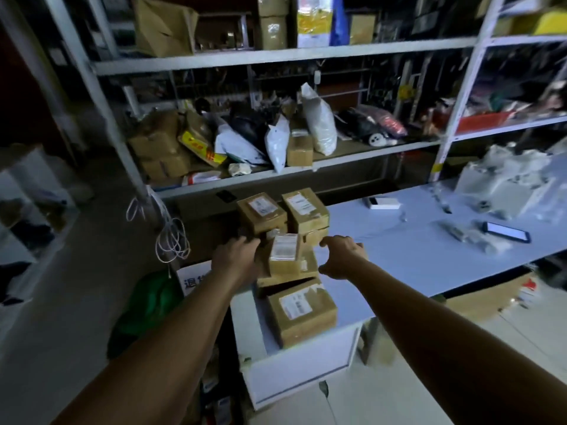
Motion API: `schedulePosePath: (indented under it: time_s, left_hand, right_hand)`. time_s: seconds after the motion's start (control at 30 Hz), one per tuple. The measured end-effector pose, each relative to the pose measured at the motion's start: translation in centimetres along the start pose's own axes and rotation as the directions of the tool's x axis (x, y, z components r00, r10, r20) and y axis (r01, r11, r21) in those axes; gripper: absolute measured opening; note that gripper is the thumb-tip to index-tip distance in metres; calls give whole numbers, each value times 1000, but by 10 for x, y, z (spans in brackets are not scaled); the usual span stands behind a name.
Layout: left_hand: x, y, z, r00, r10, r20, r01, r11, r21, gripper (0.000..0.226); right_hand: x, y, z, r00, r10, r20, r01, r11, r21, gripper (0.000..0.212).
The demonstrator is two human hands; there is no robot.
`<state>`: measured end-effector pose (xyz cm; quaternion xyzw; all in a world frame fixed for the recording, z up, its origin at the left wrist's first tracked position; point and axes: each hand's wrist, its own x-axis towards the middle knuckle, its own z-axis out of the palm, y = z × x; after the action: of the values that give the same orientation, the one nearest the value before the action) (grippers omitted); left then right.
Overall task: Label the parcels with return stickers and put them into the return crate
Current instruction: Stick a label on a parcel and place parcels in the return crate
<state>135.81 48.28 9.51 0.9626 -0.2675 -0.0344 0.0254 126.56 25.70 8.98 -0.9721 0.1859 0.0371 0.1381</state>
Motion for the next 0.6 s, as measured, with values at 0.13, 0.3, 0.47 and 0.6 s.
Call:
schedulePosePath:
  time_s: [0.13, 0.3, 0.47, 0.6]
  left_hand:
    - [11, 89, 5, 999, -19, 45, 20, 999, -28, 38]
    - [37, 149, 14, 999, 3, 45, -8, 993, 117, 53]
    - [90, 160, 26, 997, -61, 45, 53, 986, 157, 48]
    - [156, 149, 40, 994, -89, 57, 82, 989, 125, 50]
  right_hand:
    - [-8, 97, -20, 1000, 30, 8, -30, 1000, -5, 64]
    - [14, 166, -41, 999, 35, 7, -35, 999, -41, 64]
    - [71, 180, -45, 1000, -19, 19, 19, 1000, -11, 63]
    - [127, 183, -41, 998, -38, 57, 36, 999, 41, 62]
